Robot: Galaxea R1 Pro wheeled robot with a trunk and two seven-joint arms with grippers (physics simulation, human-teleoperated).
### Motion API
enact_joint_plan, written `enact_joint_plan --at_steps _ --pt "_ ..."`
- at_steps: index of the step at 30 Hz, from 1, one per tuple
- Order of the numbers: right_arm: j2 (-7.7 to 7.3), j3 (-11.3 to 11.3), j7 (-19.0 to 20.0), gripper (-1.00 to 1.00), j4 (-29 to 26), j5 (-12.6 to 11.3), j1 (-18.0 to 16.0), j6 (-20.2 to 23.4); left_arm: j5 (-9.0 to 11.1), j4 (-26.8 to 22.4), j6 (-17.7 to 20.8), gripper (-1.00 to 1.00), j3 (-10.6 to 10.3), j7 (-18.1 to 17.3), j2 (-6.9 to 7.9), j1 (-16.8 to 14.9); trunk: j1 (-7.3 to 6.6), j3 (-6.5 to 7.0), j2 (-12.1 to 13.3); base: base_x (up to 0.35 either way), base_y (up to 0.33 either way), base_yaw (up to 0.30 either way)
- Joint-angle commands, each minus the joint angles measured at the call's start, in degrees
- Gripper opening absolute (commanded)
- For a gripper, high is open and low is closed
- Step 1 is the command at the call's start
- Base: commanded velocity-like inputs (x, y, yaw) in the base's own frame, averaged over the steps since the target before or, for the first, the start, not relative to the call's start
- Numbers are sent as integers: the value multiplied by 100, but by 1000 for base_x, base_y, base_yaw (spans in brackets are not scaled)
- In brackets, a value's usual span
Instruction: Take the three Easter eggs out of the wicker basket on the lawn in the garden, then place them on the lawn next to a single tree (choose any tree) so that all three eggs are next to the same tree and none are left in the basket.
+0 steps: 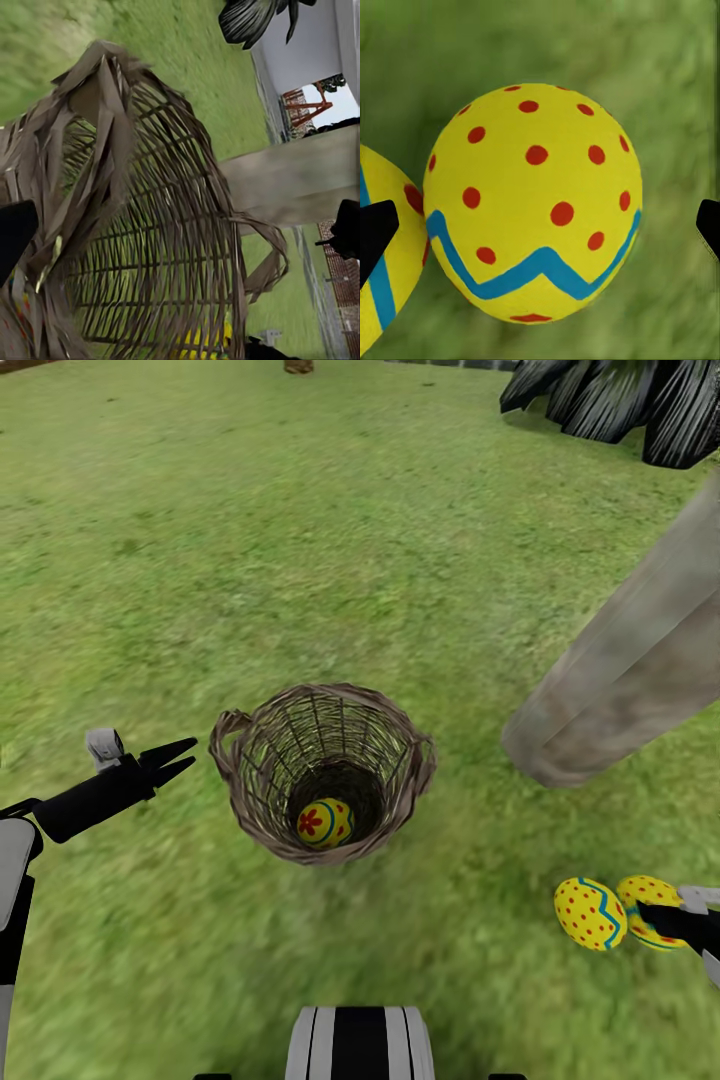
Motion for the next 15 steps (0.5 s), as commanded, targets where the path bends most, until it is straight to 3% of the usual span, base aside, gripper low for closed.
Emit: enact_joint_plan --at_steps 1,9,15 --pt "-3 38 29 100 3 -61 -3 -14 -25 1 27 100 7 -32 -1 -3 -3 20 0 0 0 0" --pt "-19 29 77 100 -32 -85 -4 -29 -25 1 28 100 -1 -31 -4 -5 -24 197 11 0 0 0" --pt "-244 8 181 100 -106 -95 -29 10 -25 1 29 100 11 -32 4 -8 -39 330 19 0 0 0"
